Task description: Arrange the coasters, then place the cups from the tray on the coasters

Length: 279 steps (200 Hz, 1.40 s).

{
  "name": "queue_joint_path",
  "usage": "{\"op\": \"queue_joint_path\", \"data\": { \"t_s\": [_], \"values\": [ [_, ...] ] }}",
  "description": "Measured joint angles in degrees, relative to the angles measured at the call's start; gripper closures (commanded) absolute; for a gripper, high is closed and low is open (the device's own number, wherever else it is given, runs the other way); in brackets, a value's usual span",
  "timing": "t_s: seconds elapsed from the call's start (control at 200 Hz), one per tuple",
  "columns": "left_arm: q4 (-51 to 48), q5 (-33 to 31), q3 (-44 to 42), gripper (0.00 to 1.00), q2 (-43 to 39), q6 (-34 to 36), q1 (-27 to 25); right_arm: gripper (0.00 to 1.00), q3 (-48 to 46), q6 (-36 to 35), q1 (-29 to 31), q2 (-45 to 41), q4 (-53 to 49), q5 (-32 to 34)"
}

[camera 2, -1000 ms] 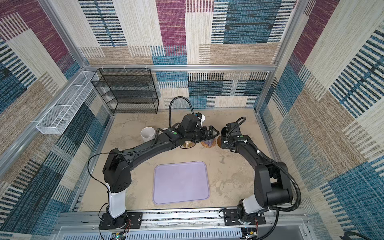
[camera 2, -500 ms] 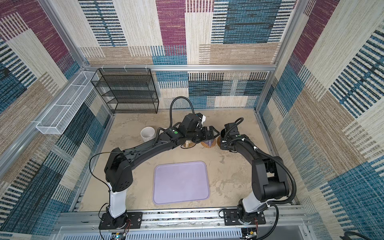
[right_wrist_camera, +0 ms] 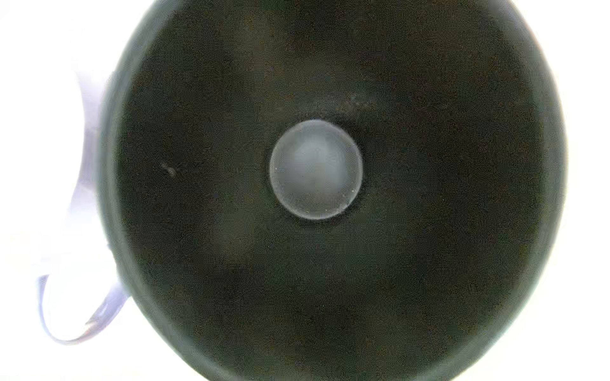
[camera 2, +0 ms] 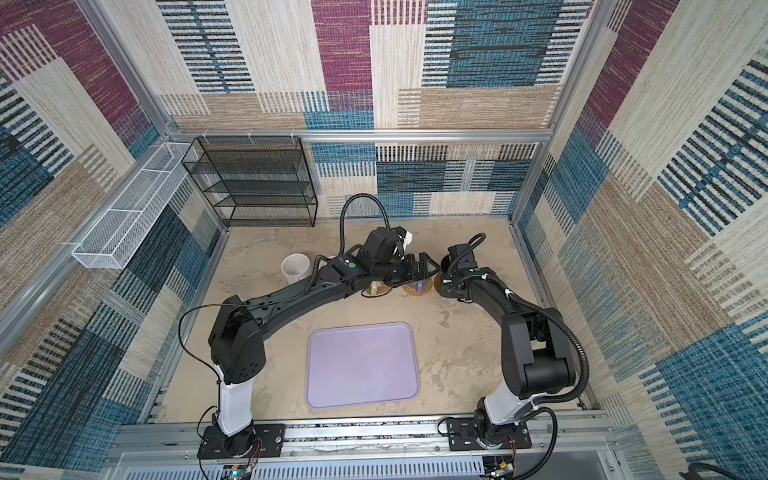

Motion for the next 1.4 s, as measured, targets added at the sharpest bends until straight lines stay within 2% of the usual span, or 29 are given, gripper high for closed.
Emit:
{"op": "queue_joint_path", "data": {
  "t_s": [0.19, 0.306, 0.491, 0.631, 0.691, 0.741, 0.756, 0.766, 0.922, 0.937, 1.007, 1.052, 1.197, 1.237, 1.397],
  "values": [
    [0.02, 0.00, -0.59, 0.01, -0.59, 0.00, 0.00, 0.74, -0.07, 0.07, 0.00, -0.90, -1.07, 0.35],
    [0.00, 0.00, -1.01, 0.01, -0.85, 0.00, 0.00, 0.65, -0.07, 0.46, 0.00, -1.31, -1.40, 0.42],
    [-0.02, -0.09, -2.01, 0.01, -2.27, 0.04, 0.00, 0.64, -0.24, 1.11, 0.00, -2.29, -1.95, 0.50],
    [0.11, -1.66, -5.86, 0.01, -5.79, 0.22, 0.20, 0.63, -1.07, 1.57, 0.00, -3.63, -2.69, 1.09],
    [-0.11, -1.84, -7.93, 0.01, -7.85, 0.68, 0.44, 0.57, -1.60, 1.95, 0.00, -5.01, -2.89, 1.07],
    [-0.50, -2.99, -10.27, 0.01, -10.29, 1.40, 0.72, 0.48, -2.27, 2.56, 0.00, -6.95, -2.91, 1.05],
    [-0.70, -3.21, -11.04, 0.01, -11.15, 1.53, 0.81, 0.36, -2.54, 2.80, 0.00, -7.87, -2.95, 1.01],
    [-0.72, -3.52, -11.67, 0.01, -11.80, 1.68, 0.90, 0.34, -2.73, 2.86, 0.00, -8.44, -2.84, 1.01],
    [-3.13, -11.21, -23.17, 0.01, -24.46, 7.45, 2.67, 0.26, -6.84, 4.57, 0.00, -20.61, -0.87, -0.44],
    [-3.26, -12.22, -24.59, 0.01, -26.03, 8.15, 2.97, 0.20, -7.26, 4.74, 0.00, -21.81, -0.46, -0.57],
    [-4.70, -17.49, -32.02, 0.01, -34.03, 11.78, 5.40, 0.11, -9.42, 5.38, 0.00, -27.08, 2.47, -0.76],
    [-5.49, -20.41, -37.09, 0.01, -39.26, 13.79, 8.09, 0.01, -11.13, 5.44, 0.00, -30.25, 4.63, -1.16],
    [-8.04, -28.46, -49.33, 0.01, -51.63, 18.47, 20.24, 0.00, -17.16, 7.48, -0.04, -35.52, 13.22, 1.11],
    [-8.26, -28.98, -51.41, 0.01, -53.66, 19.54, 23.34, 0.00, -18.32, 8.07, -0.09, -35.82, 15.43, 2.69],
    [-8.55, -34.67, -54.21, 0.01, -56.11, 21.33, 29.92, 0.00, -21.51, 8.09, -1.81, -35.32, 23.58, 6.56]
  ]
}}
